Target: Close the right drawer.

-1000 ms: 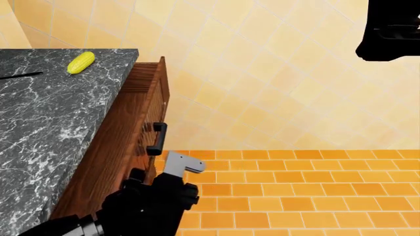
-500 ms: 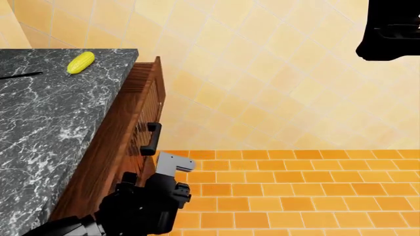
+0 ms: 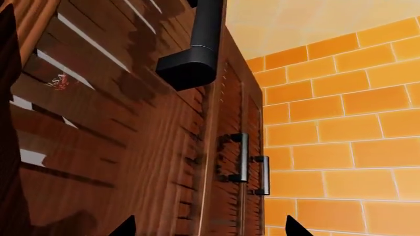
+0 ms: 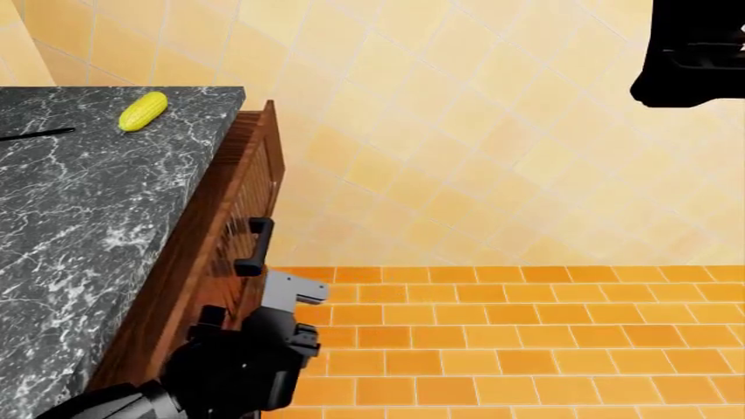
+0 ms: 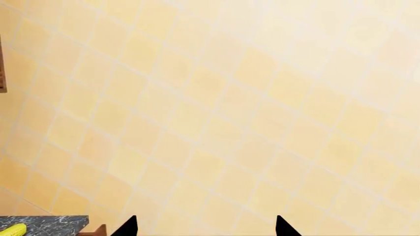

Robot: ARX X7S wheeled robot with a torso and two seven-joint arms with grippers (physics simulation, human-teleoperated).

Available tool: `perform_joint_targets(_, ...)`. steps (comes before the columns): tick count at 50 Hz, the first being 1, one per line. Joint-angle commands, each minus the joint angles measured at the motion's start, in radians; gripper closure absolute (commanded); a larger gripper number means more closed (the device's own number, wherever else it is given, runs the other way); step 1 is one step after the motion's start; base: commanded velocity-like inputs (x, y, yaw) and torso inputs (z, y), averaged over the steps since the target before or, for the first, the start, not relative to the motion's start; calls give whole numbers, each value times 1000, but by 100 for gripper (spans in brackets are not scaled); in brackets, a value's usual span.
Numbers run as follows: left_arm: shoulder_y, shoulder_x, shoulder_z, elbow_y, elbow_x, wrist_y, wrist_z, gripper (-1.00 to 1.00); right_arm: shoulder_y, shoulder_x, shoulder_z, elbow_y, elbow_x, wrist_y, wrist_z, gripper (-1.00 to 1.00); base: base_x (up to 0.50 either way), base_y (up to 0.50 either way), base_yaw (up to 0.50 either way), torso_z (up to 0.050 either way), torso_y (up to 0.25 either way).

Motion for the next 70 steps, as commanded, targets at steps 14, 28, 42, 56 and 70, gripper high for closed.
perform_joint_targets(14,-4,-10,22,-123,27,18,34,-100,9,1,-2,1,4,1,2,-100,0,0,0,0,0)
perform_joint_targets(28,-13,3,32,-221,55,32,73,-100,8,4,0,-3,9,0,4,-100,0,0,0,0,0)
perform_joint_targets(42,-6,39,69,-317,109,47,95,-100,13,4,0,-5,13,-1,5,-100,0,0,0,0,0)
perform_joint_targets(56,-10,101,119,-460,166,40,138,-100,30,0,-5,-2,21,2,10,-100,0,0,0,0,0)
perform_joint_targets(70,-6,151,121,-594,183,58,180,-100,37,1,-4,-7,31,1,16,-100,0,0,0,0,0)
